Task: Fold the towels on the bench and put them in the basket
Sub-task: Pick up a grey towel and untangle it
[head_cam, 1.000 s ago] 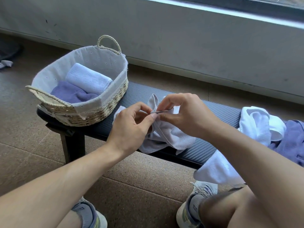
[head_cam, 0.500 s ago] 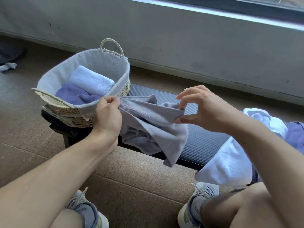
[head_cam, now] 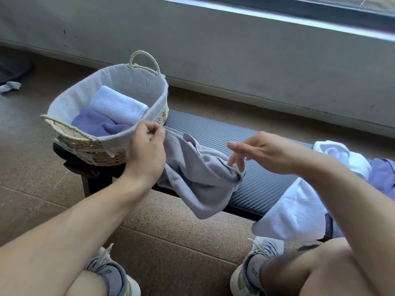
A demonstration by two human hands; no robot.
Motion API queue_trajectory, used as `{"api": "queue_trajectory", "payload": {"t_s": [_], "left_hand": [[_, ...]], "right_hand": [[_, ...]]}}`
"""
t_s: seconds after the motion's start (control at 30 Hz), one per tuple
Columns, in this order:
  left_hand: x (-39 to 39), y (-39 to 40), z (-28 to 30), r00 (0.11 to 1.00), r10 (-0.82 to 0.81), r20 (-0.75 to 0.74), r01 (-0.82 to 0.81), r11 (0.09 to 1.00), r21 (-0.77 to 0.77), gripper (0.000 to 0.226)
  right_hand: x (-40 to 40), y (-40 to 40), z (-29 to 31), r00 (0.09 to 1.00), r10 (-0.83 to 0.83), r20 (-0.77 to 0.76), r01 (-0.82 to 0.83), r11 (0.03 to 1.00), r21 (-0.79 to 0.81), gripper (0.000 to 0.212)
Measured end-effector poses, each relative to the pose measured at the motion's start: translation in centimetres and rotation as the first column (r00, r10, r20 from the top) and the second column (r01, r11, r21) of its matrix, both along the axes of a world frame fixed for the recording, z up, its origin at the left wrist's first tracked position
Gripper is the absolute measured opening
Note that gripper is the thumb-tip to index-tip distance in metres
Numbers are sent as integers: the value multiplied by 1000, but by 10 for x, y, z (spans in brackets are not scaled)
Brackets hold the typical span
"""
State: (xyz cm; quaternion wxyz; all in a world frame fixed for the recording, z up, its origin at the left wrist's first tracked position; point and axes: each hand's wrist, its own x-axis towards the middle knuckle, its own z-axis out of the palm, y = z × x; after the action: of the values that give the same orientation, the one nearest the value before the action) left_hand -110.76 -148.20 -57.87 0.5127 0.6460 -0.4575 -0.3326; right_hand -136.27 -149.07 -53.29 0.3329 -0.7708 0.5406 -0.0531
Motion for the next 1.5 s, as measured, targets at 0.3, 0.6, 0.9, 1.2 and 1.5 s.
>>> {"api": "queue_trajectory", "payload": {"t_s": [0.3, 0.6, 0.9, 1.2, 1.5], "left_hand": [[-13, 15, -3, 963, -257, 82, 250, 964, 87, 11], [-8, 18, 1, 965, -249, 82, 247, 968, 40, 20], [14, 8, 10, 976, -205, 81, 208, 977, -42, 26], [58, 13, 3, 920, -387, -60, 389, 887, 249, 25], [69, 36, -2, 719, -663, -208, 660, 557, 504, 29]], "right_hand": [[42, -1, -30, 976, -19, -217, -24, 980, -195, 31], [36, -11, -26, 969, -209, -134, 192, 973, -131, 10], [-13, -12, -1, 963, -257, 83, 270, 933, -240, 30], [-24, -3, 6, 965, -133, 227, 183, 959, -216, 23], [-19, 5, 1, 976, 112, -187, -95, 991, 98, 32]]}}
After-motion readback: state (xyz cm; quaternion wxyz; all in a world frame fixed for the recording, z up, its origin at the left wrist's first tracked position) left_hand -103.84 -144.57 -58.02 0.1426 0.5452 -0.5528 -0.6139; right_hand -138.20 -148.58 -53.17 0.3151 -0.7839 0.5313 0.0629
